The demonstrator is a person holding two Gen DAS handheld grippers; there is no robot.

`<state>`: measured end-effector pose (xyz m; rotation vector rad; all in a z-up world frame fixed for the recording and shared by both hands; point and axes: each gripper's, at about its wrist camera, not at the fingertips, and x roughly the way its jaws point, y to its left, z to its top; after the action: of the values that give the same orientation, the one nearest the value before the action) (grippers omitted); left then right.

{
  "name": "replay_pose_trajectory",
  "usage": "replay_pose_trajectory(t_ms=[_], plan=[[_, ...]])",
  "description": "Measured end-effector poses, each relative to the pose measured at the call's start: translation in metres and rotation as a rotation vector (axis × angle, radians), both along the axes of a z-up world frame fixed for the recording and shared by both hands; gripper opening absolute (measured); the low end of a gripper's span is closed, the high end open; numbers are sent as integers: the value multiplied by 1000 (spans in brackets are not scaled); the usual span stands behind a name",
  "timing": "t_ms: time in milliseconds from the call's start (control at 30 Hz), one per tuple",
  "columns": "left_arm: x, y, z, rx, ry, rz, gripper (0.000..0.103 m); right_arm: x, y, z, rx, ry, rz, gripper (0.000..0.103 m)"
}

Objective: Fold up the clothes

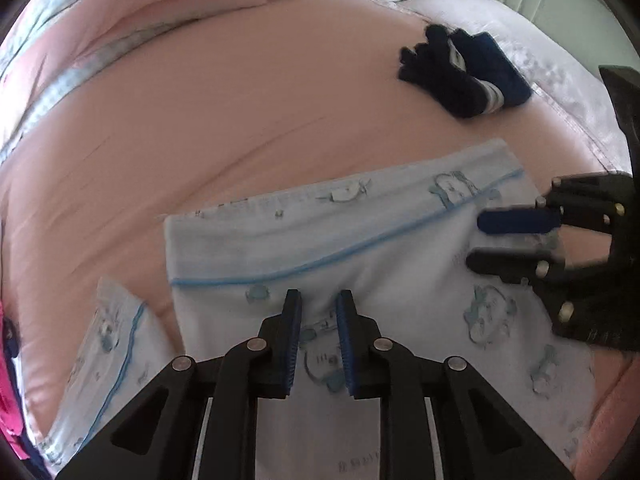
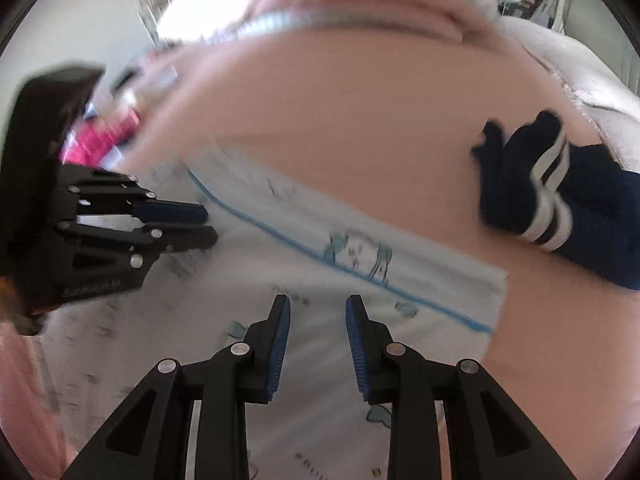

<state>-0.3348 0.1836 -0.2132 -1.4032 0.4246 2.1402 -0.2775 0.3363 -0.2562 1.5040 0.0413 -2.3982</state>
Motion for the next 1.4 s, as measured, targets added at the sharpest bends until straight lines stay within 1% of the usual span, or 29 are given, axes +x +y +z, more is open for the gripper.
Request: replay_pose_trajectory(t_ms=[67, 133, 233, 267, 333, 367, 400, 500, 567, 633, 667, 700, 767, 833, 933, 1000, 1033, 1067, 1133, 1167, 1200, 1267, 1300, 1367, 1400], plan=[[-16, 5, 2, 36, 12, 50, 17, -7, 1, 0, 7, 39, -23, 28], [-28, 10, 1, 49, 50, 79, 17, -19, 6, 0, -5, 36, -73, 27], [-39, 16, 7, 83, 115, 129, 17, -17, 12, -1, -36, 55, -107, 26], [-40, 14, 12, 92, 119, 153, 17, -17, 15, 2, -37, 60, -111, 26], [-30, 6, 26, 148, 100, 180, 17, -19, 16, 11, -32, 82, -124, 28], [-19, 3, 29, 159, 76, 175, 17, -20, 18, 18, -38, 90, -128, 28], [-11, -1, 28, 148, 41, 164, 17, -21, 21, 24, -50, 87, -128, 28], [15, -12, 27, 124, -64, 131, 17, -25, 29, 27, -72, 20, -104, 28], [43, -17, 25, 157, -133, 107, 17, -29, 26, 20, -50, -20, -104, 28], [67, -20, 20, 125, -141, 68, 17, -21, 22, 18, -34, -42, -100, 28], [77, -18, 15, 96, -136, 48, 17, -20, 12, 20, -34, -35, -91, 28], [80, -16, 8, 68, -135, 41, 17, -14, 7, 22, -34, -27, -83, 28], [89, -19, 10, 29, -120, 41, 17, -2, -2, 29, -48, -9, -69, 28], [109, -33, 16, 40, -118, 72, 17, 14, -15, 33, -75, -15, -52, 28], [140, -60, 19, 18, -121, 136, 17, 57, -43, 29, -94, -51, -16, 28], [168, -80, 16, 4, -128, 173, 18, 90, -59, 22, -84, -84, 12, 28], [181, -90, 15, 0, -128, 187, 18, 106, -67, 18, -71, -94, 23, 29], [191, -100, 14, -2, -126, 197, 18, 122, -73, 17, -34, -80, 27, 29], [215, -120, 14, 3, -122, 222, 18, 147, -82, 20, 63, -23, 32, 29], [221, -129, 13, 0, -128, 229, 18, 157, -83, 19, 98, -19, 29, 30], [227, -137, 12, -3, -134, 236, 18, 169, -78, 17, 123, -26, 12, 33], [236, -156, 12, -18, -148, 254, 19, 189, -66, 17, 148, -43, -25, 33], [240, -159, 13, -16, -156, 264, 19, 200, -58, 22, 158, -56, -39, 33], [245, -166, 21, 26, -149, 292, 18, 210, -56, 29, 204, -72, -49, 33], [245, -169, 26, 64, -135, 318, 18, 212, -59, 35, 216, -63, -56, 33]])
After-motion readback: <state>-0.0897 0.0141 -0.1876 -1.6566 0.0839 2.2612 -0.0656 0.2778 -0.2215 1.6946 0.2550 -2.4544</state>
